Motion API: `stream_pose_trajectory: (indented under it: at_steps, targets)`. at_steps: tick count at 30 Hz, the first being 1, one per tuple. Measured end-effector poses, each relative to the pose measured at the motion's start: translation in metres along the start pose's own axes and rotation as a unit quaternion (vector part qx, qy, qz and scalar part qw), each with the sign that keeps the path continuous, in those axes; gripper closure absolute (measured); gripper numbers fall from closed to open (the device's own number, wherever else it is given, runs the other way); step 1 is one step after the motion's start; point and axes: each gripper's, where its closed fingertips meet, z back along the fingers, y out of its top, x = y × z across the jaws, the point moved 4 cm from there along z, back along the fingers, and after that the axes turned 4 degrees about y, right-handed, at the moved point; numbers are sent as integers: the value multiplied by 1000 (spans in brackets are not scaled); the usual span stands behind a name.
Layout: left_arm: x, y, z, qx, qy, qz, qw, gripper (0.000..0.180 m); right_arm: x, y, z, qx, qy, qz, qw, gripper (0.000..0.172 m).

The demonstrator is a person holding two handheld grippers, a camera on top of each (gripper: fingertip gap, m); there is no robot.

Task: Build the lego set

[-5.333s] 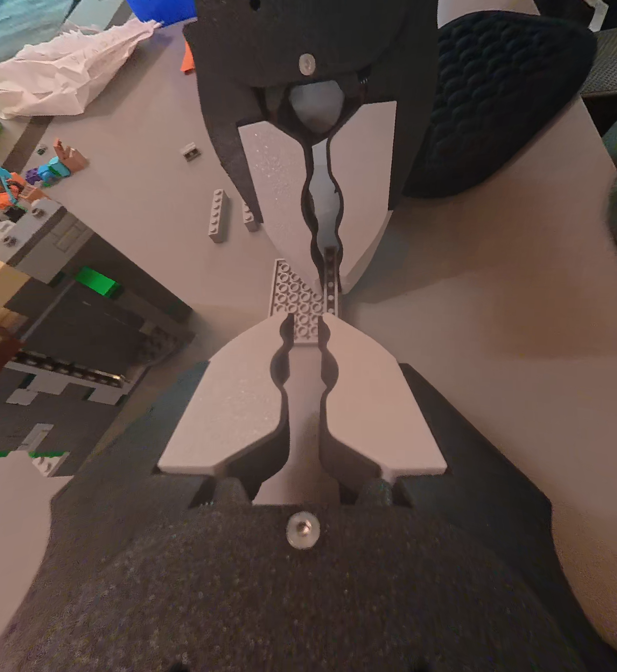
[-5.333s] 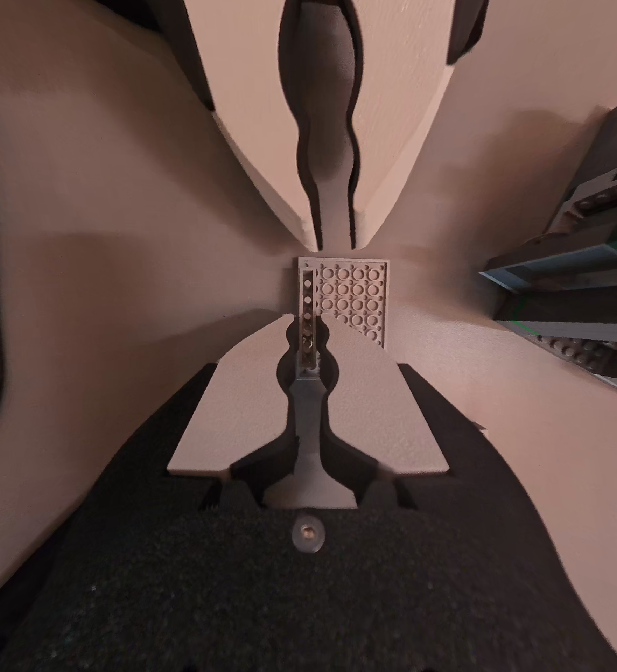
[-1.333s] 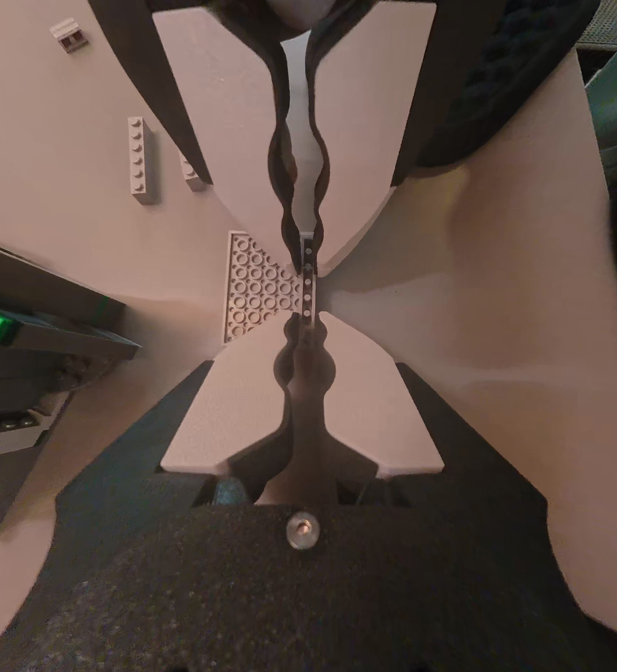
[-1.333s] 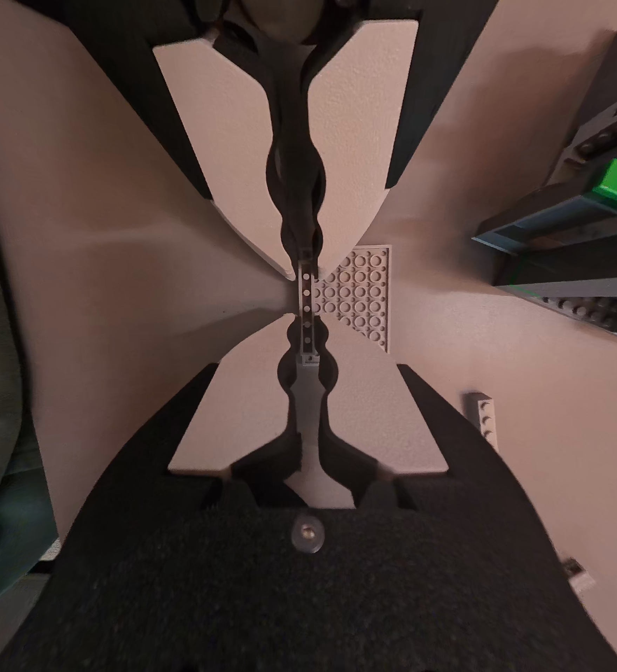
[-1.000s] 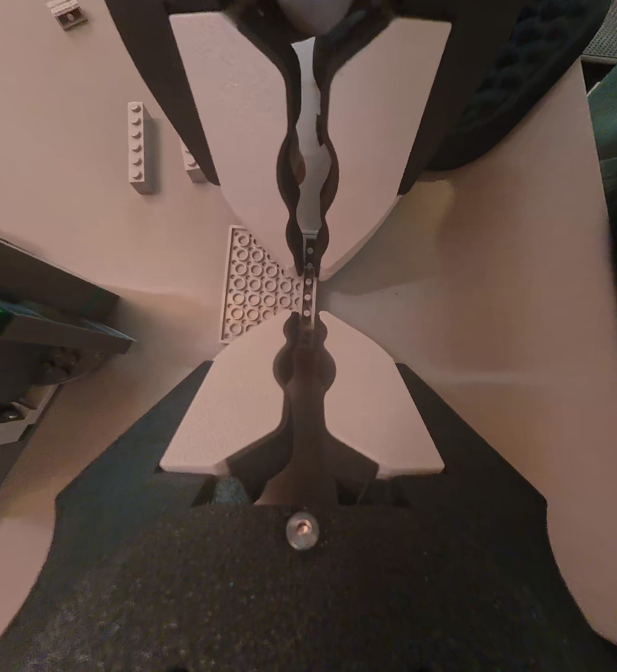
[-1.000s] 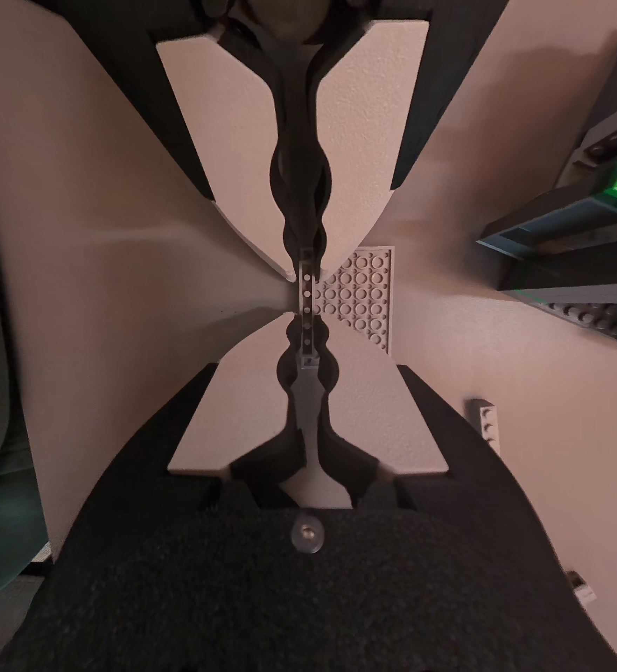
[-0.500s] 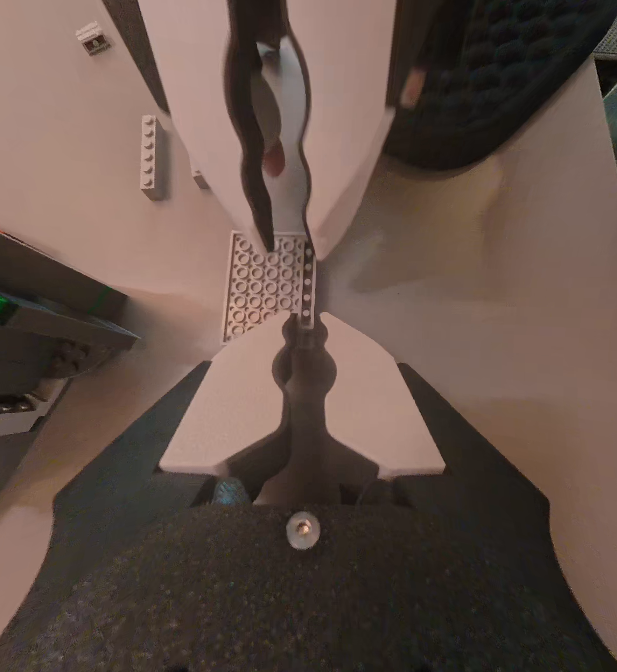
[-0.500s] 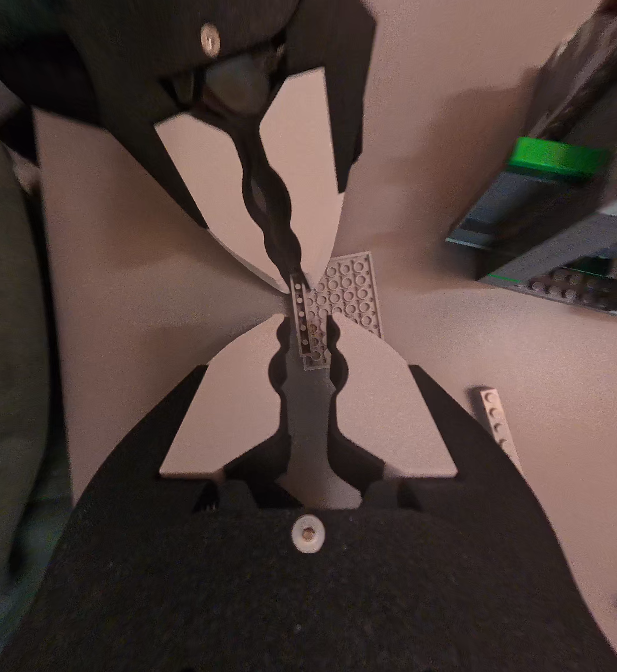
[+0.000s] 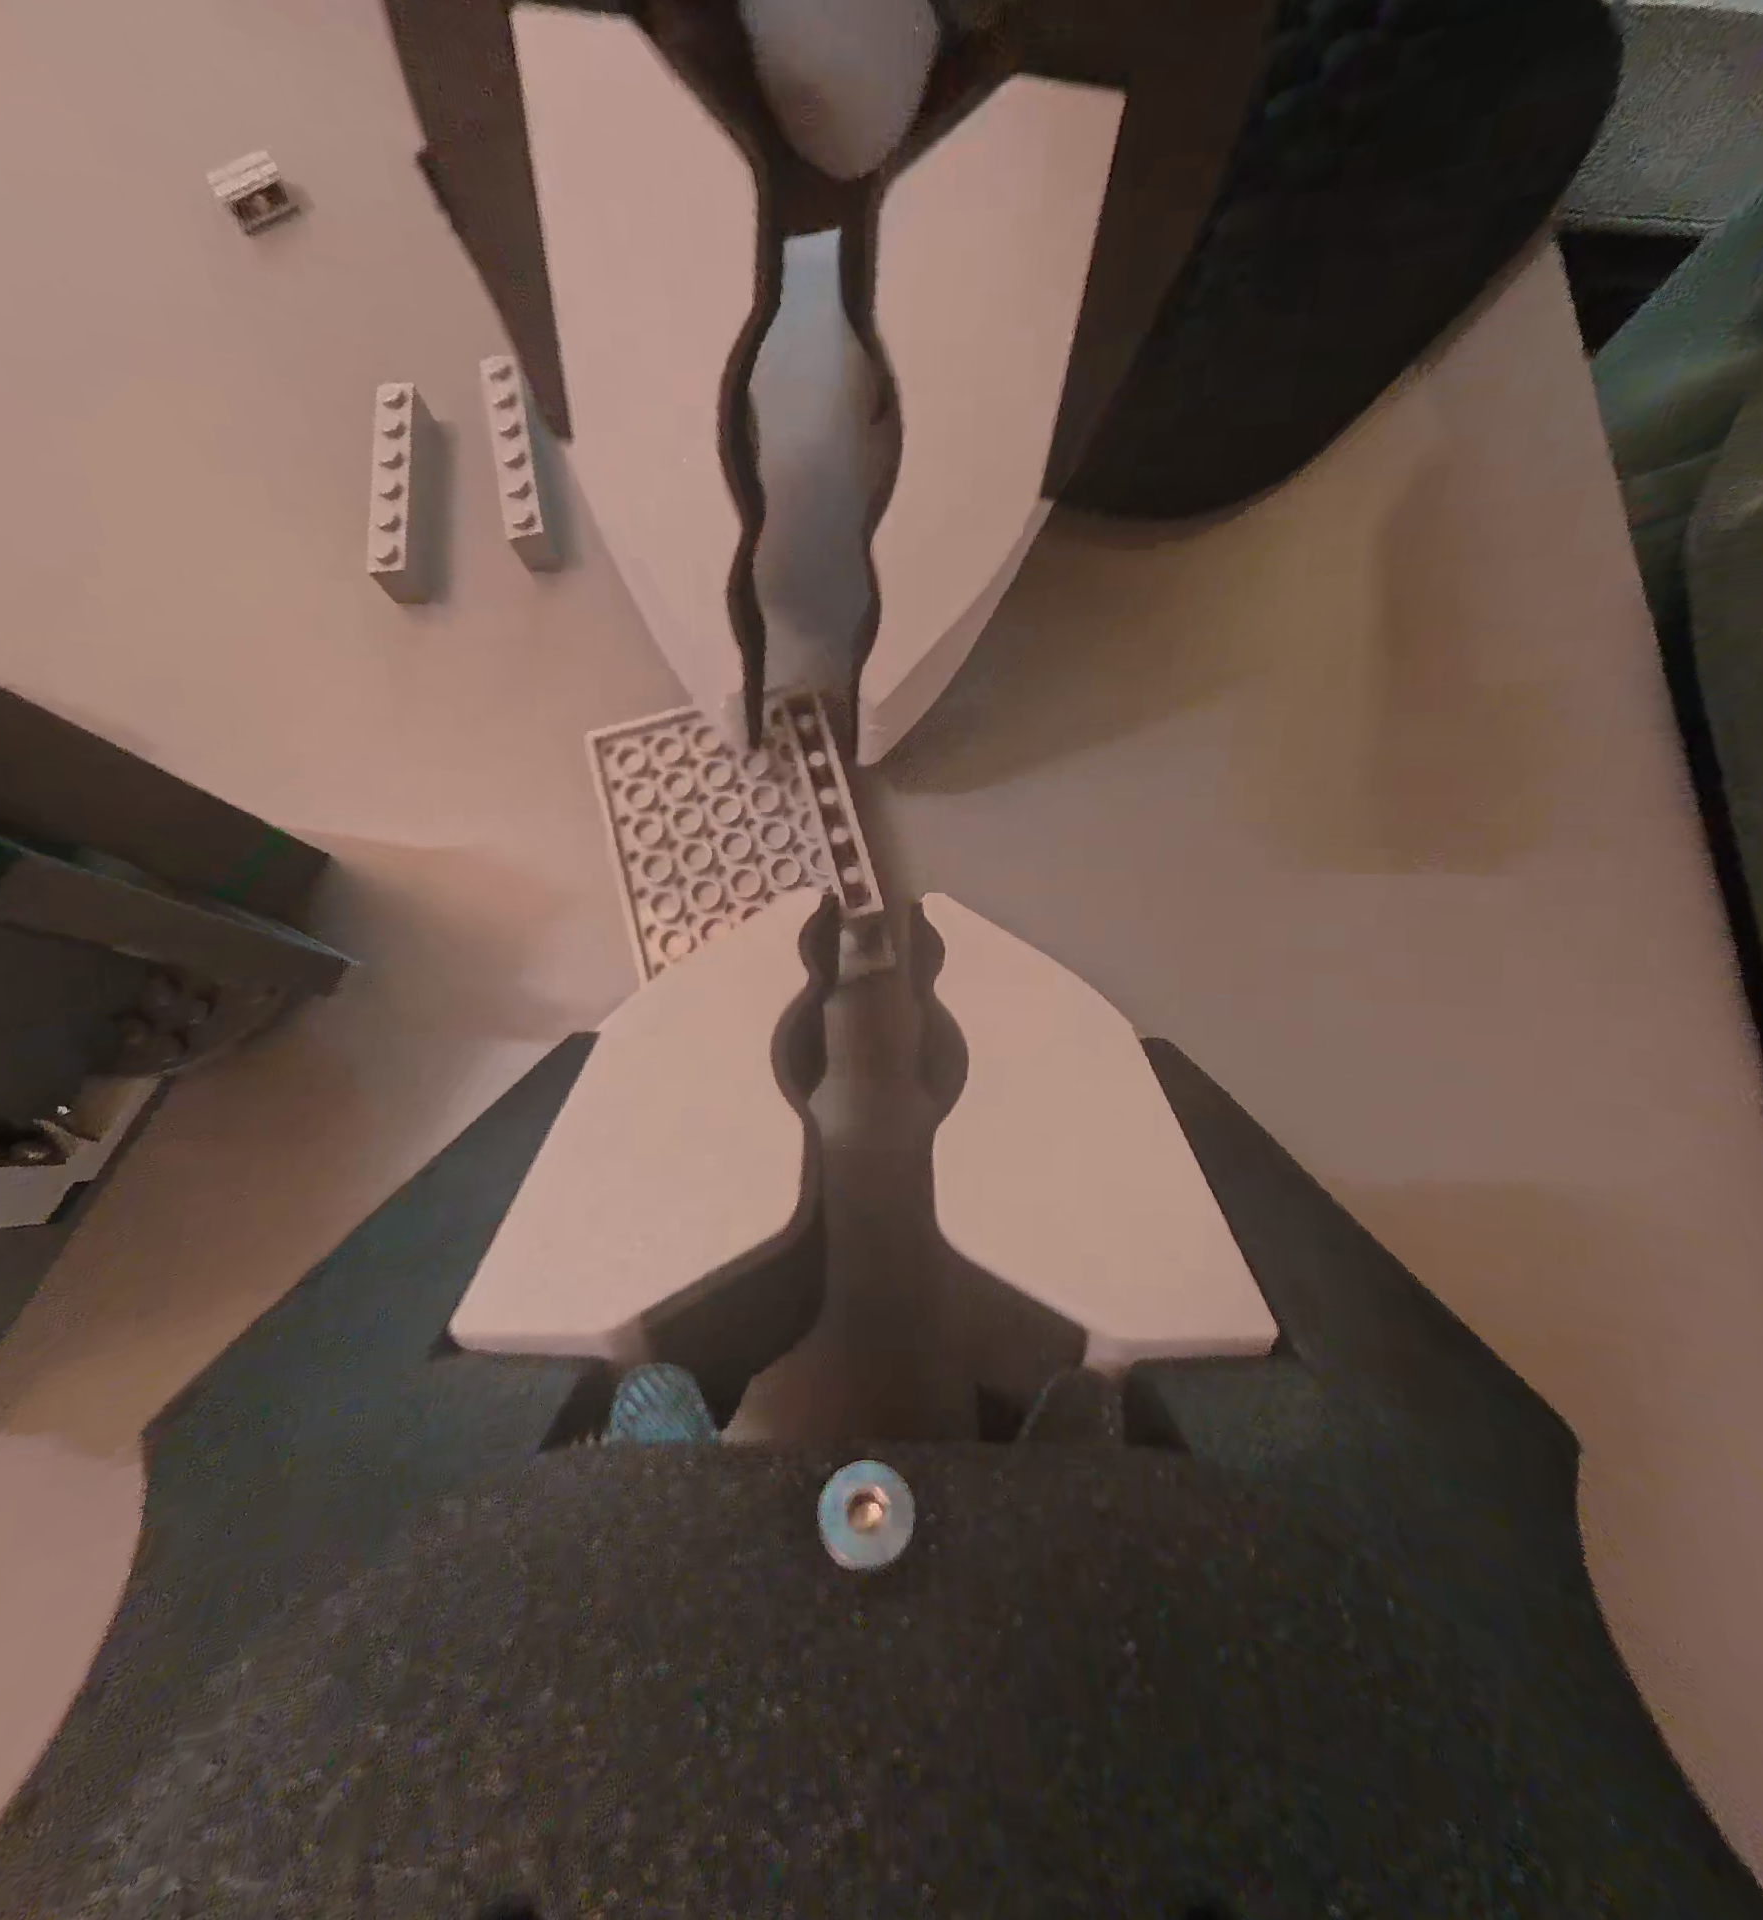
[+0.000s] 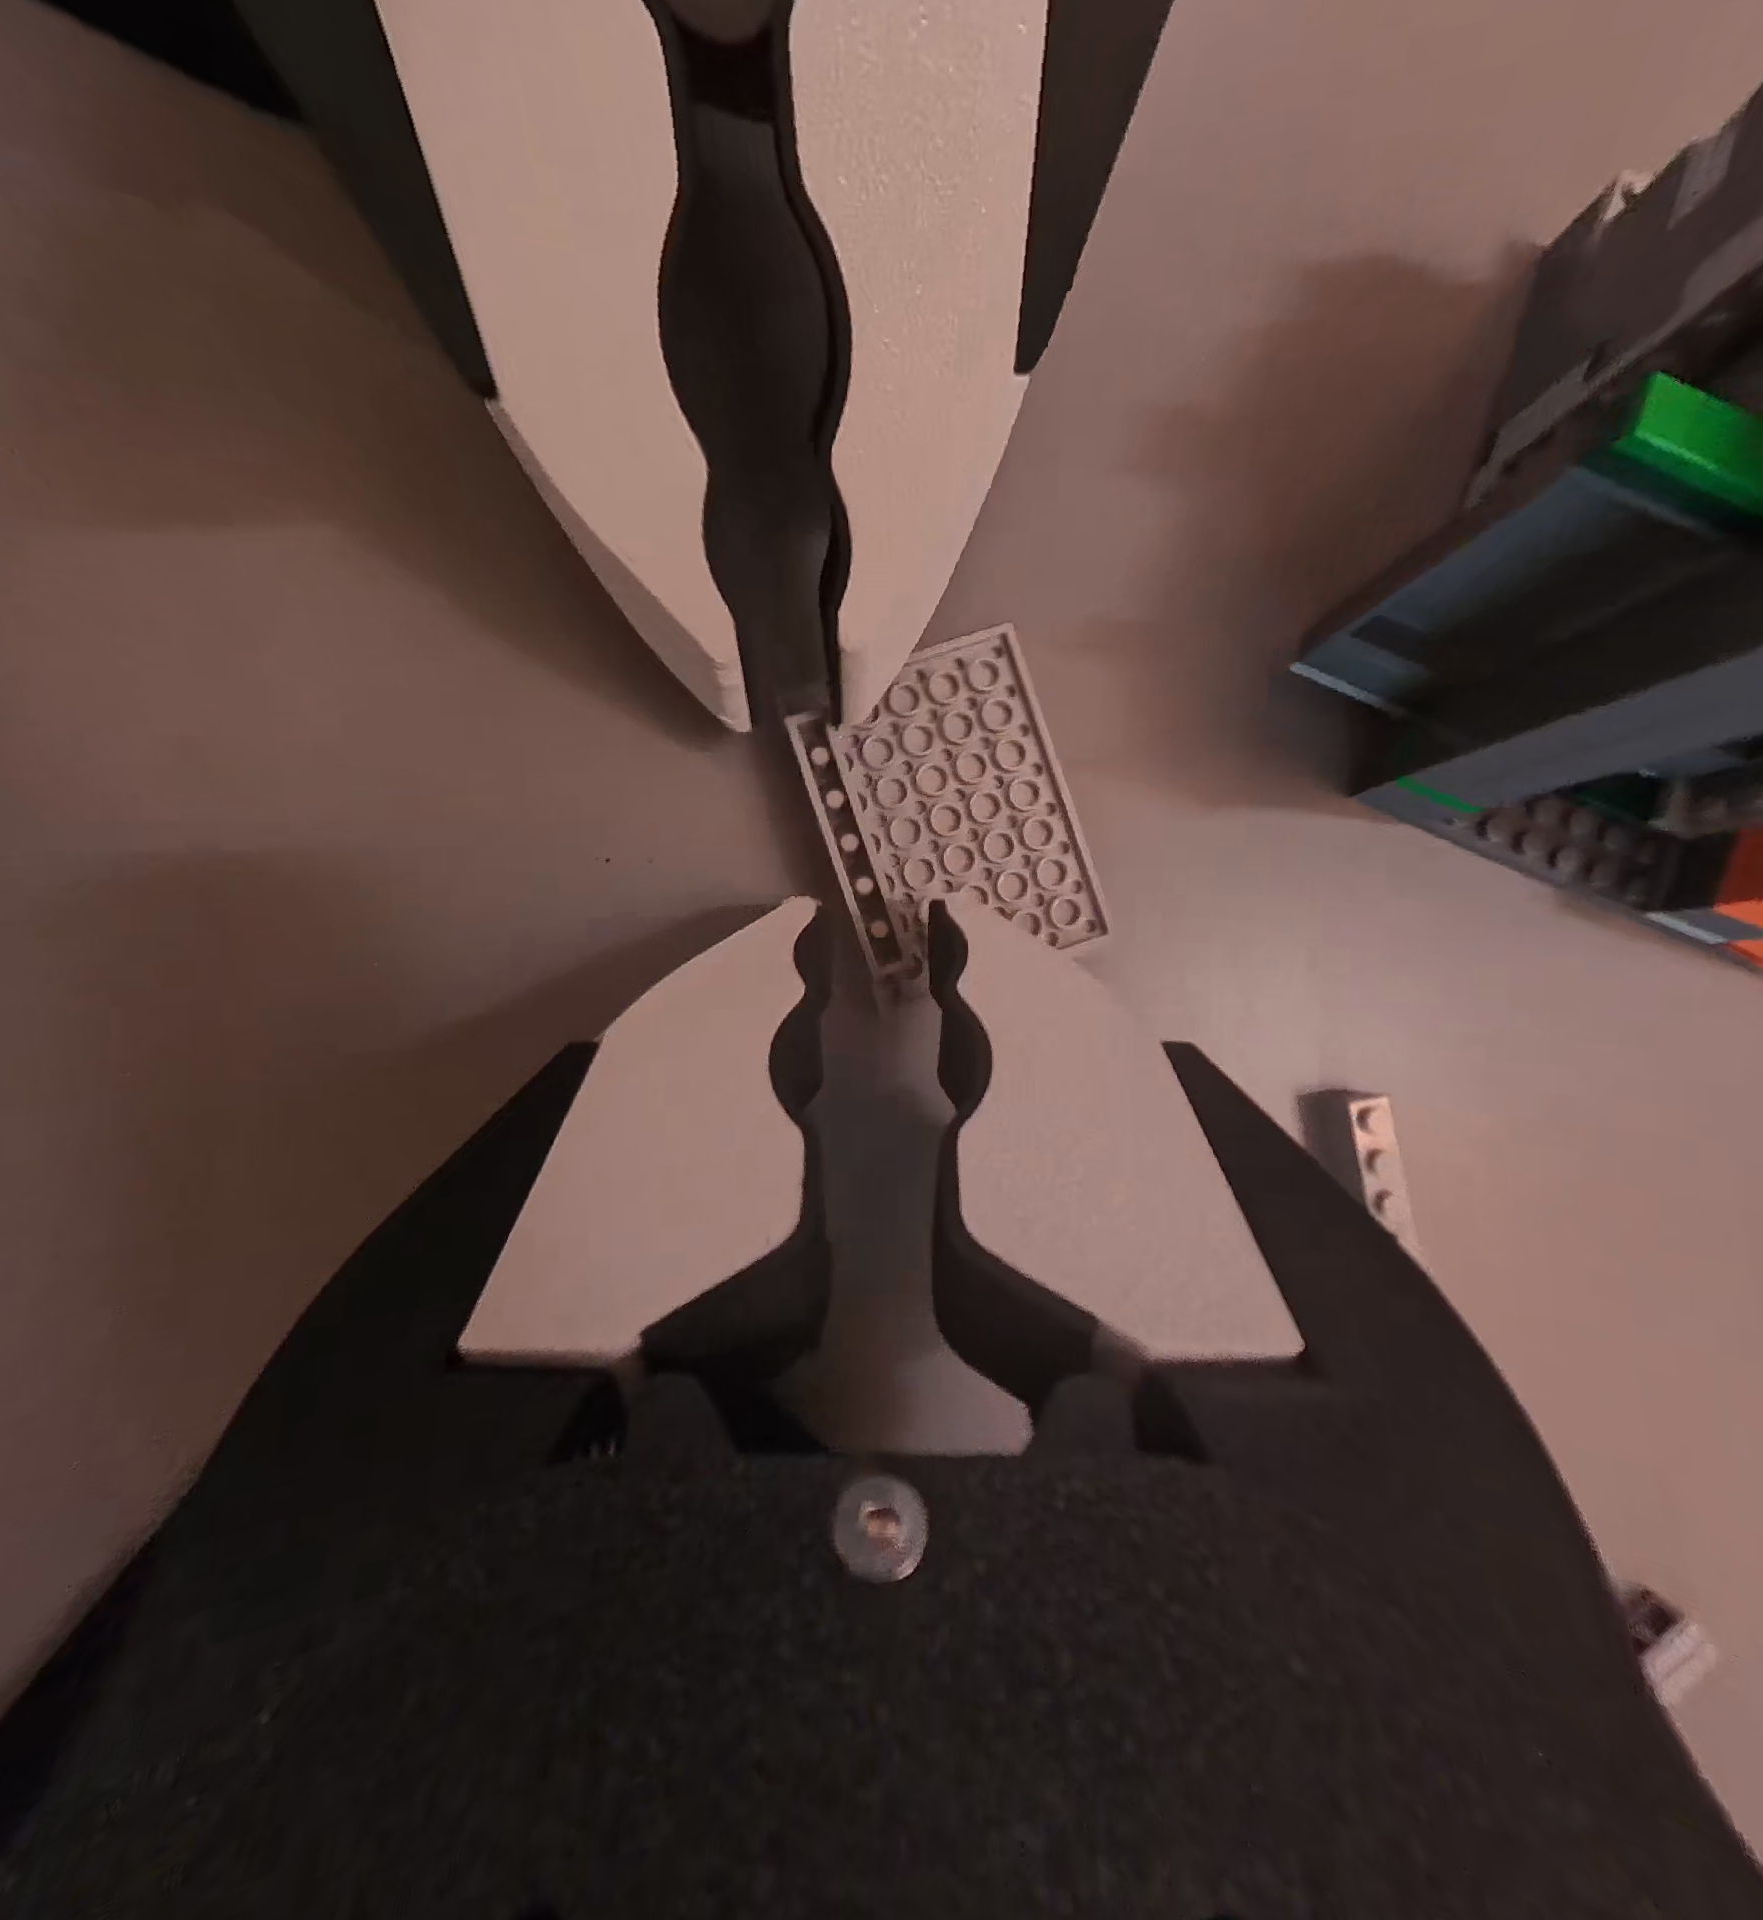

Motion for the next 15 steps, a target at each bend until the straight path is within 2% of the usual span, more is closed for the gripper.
stream_pose_trajectory:
  at_steps: [3,5,11,15]
  targets:
    - [4,1,6,12,-14,-11,1000,170,-3,5,-3,-3,9,32,999,155]
    - [1,1,10,17,-8,-11,1000,171,-2,5,-5,-15,9,51,999,161]
    - [-5,-3,12,27,7,-21,999,169,-4,3,-3,-11,38,122,992,164]
    - [0,-3,6,26,2,-35,999,168,-1,-2,0,-5,88,154,984,164]
